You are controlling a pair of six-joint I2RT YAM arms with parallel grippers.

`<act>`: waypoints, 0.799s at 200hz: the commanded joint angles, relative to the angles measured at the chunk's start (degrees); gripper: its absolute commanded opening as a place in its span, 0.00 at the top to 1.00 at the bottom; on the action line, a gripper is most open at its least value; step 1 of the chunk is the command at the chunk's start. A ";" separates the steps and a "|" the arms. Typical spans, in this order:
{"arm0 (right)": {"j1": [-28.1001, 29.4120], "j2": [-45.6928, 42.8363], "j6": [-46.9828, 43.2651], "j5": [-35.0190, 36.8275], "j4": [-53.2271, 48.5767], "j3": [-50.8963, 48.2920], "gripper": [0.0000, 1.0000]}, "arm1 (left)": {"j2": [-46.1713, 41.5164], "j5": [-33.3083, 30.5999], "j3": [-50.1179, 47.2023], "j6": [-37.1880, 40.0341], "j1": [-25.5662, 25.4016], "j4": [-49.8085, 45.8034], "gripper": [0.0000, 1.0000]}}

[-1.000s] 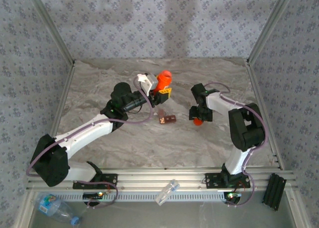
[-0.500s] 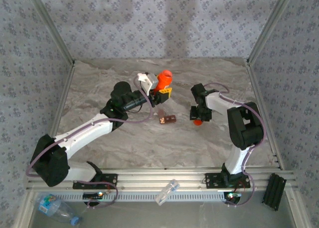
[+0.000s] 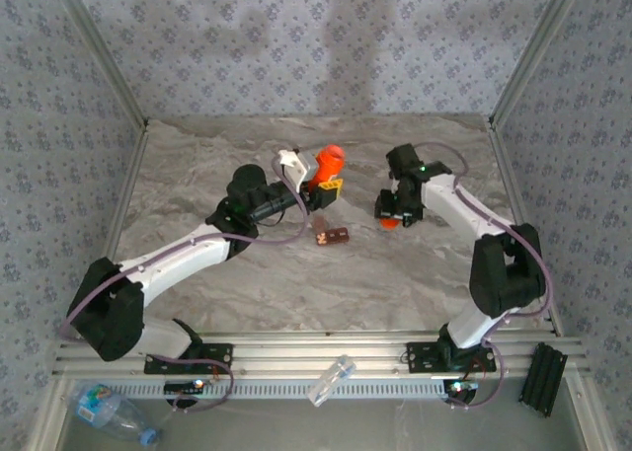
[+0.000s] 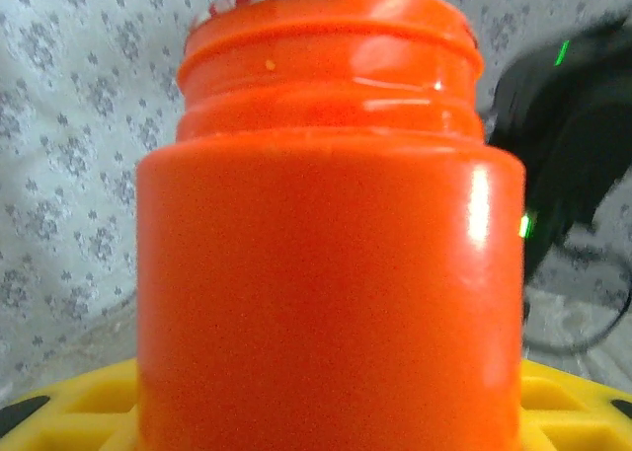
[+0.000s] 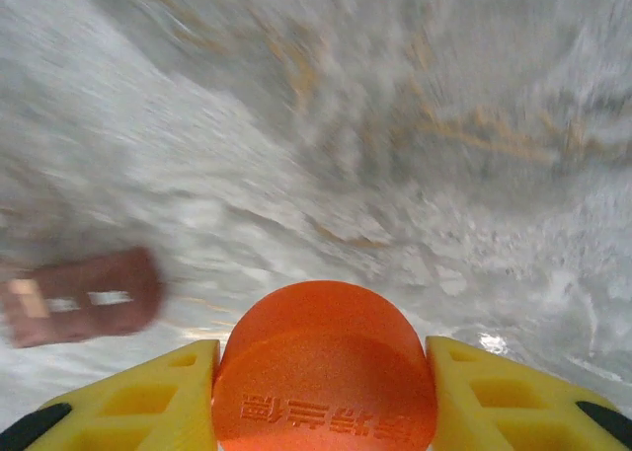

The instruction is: Sort the pills into containers

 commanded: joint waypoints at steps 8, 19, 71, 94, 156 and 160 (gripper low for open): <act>-0.52 -3.53 -1.47 -5.50 -7.18 9.57 0.59 | 0.39 0.98 -0.87 2.87 0.84 2.56 1.00; -0.56 -3.69 -1.60 -7.11 -8.44 12.96 0.59 | 0.45 1.03 -1.23 3.18 1.27 2.52 1.00; -0.70 -2.32 -0.34 -16.11 -10.58 24.19 0.59 | 1.54 3.62 -2.64 3.55 3.85 2.52 1.00; -0.74 -1.58 -1.34 -19.28 -11.10 26.45 0.59 | 2.72 4.95 -3.37 3.72 4.53 2.80 1.00; -1.58 5.24 -9.32 -27.42 -18.18 37.37 0.59 | 7.92 7.29 -2.44 6.52 4.60 3.99 1.00; -1.64 5.74 -9.94 -28.05 -18.76 38.26 0.59 | 8.15 7.61 -2.15 6.91 4.57 3.59 1.00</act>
